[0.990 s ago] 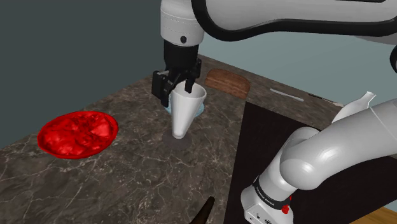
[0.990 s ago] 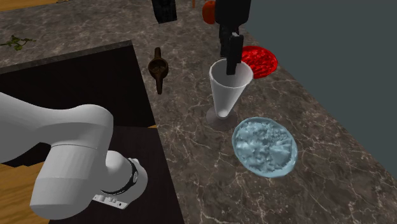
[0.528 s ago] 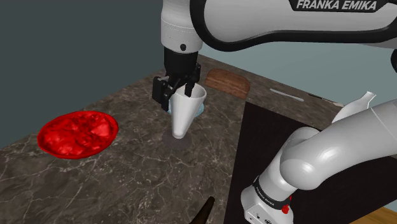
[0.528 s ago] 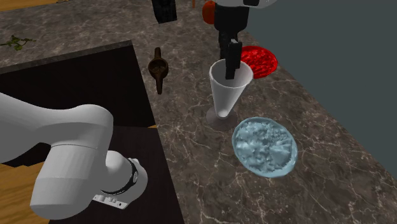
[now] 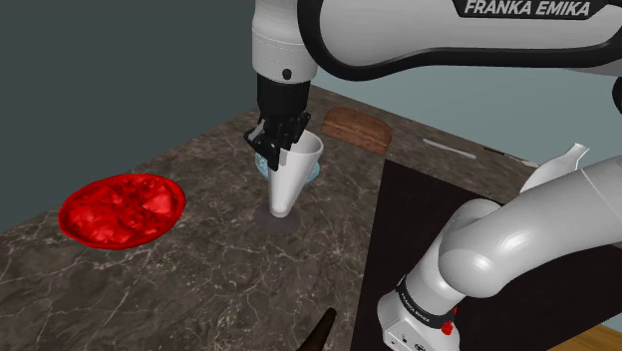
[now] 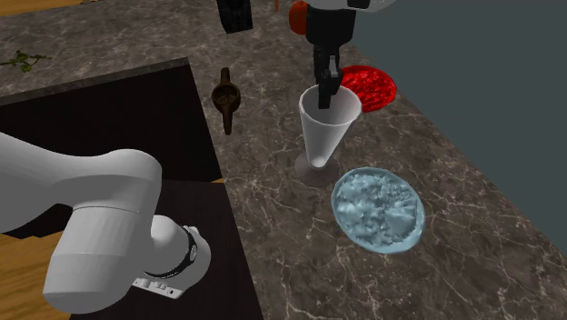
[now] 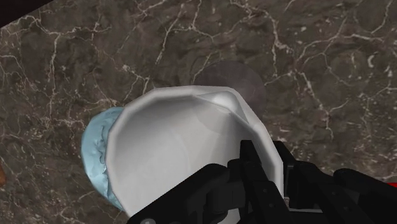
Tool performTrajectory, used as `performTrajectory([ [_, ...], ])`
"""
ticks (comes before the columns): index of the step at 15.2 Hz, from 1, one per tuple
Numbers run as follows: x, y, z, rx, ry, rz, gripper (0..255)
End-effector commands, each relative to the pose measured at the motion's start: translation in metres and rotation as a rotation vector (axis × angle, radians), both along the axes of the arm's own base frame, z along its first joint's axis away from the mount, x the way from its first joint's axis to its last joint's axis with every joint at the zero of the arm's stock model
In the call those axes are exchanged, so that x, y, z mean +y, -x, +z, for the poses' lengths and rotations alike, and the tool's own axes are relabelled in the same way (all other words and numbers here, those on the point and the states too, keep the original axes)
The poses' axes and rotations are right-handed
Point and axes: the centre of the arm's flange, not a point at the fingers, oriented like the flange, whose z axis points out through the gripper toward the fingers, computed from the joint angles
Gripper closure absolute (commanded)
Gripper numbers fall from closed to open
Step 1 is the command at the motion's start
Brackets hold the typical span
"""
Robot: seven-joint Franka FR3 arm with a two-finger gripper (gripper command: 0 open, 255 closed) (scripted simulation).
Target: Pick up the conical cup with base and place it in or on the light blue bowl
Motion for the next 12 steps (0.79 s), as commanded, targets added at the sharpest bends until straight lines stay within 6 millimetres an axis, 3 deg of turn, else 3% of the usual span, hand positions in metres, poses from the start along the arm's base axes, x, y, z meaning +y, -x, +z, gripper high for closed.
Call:
performTrajectory([
  [1, 0.000, 0.000, 0.000, 0.000, 0.000, 0.000, 255],
  [4, 0.000, 0.000, 0.000, 0.000, 0.000, 0.000, 255],
  [12, 0.000, 0.000, 0.042, 0.000, 0.000, 0.000, 255],
])
